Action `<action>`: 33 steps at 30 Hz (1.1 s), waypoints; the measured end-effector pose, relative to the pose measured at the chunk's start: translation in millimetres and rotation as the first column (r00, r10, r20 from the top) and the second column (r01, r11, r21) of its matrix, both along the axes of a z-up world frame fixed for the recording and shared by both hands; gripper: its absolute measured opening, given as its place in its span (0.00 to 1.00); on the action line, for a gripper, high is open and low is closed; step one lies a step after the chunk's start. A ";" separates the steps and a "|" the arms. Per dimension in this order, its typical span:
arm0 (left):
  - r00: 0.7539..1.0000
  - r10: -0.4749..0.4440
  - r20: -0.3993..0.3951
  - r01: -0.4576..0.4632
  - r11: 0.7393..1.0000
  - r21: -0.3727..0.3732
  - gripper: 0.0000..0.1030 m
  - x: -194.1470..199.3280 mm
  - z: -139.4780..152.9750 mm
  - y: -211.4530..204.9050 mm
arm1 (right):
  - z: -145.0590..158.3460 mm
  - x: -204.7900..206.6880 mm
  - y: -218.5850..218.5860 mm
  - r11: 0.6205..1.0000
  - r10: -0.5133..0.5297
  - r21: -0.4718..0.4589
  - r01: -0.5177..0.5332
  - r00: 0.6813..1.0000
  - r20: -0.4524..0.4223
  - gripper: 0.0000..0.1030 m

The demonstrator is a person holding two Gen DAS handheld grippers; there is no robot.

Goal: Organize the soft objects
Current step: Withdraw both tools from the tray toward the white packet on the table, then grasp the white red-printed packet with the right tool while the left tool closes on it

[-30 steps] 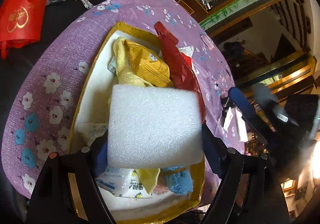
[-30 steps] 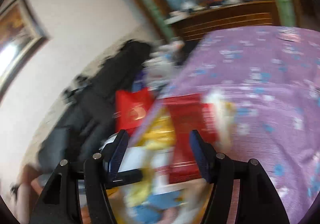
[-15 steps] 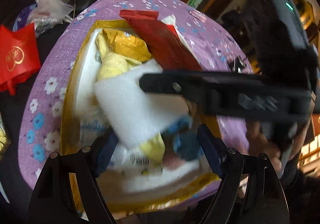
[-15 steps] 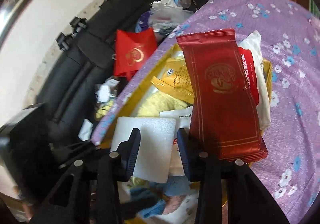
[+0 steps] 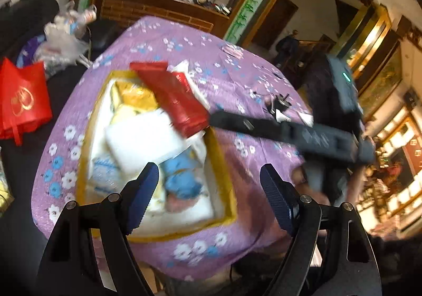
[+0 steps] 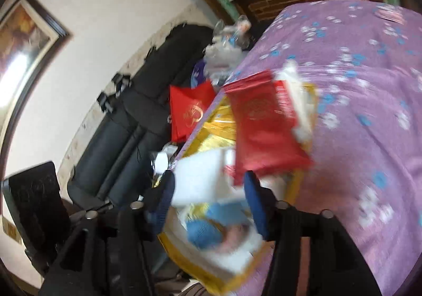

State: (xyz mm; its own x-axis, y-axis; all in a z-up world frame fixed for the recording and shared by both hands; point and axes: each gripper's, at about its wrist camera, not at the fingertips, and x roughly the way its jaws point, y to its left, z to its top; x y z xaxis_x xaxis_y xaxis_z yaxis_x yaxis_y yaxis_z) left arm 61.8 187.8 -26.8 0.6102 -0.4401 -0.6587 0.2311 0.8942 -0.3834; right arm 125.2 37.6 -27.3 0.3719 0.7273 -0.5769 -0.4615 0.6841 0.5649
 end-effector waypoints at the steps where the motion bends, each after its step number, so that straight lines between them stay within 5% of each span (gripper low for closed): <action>1: 1.000 0.012 0.012 -0.012 1.000 0.025 0.78 0.9 1.4 -11.0 | -2.4 -8.0 -15.6 1.000 -0.030 0.007 0.030 1.000 0.005 0.56; 7: 0.994 -0.083 0.066 0.078 0.994 0.076 0.78 -5.8 3.8 -91.1 | -25.5 -46.3 -107.7 0.975 -0.219 0.040 0.220 0.975 -0.026 0.57; 16: 0.993 -0.115 -0.017 0.116 0.982 0.149 0.78 9.4 -14.7 -174.2 | -36.2 -71.0 -193.2 0.902 -0.424 0.066 0.426 0.905 -0.034 0.57; 23: 0.991 -0.128 -0.048 0.133 0.985 0.113 0.78 27.1 -28.4 -189.2 | -50.9 -48.8 -237.3 0.863 -0.502 0.024 0.504 0.863 -0.047 0.57; 33: 0.987 -0.126 -0.097 0.130 0.991 0.037 0.78 72.7 -40.7 -190.4 | -72.5 44.0 -278.9 0.832 -0.554 -0.098 0.546 0.825 -0.115 0.57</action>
State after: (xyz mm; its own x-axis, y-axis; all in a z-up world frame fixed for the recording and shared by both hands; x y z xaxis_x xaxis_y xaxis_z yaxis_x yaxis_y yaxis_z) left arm 134.6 -2.5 -67.4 0.4851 -0.4808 -0.7304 0.3095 0.8756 -0.3708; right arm 169.3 -241.2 -99.9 0.6170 0.3888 -0.6842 0.0774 0.8352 0.5445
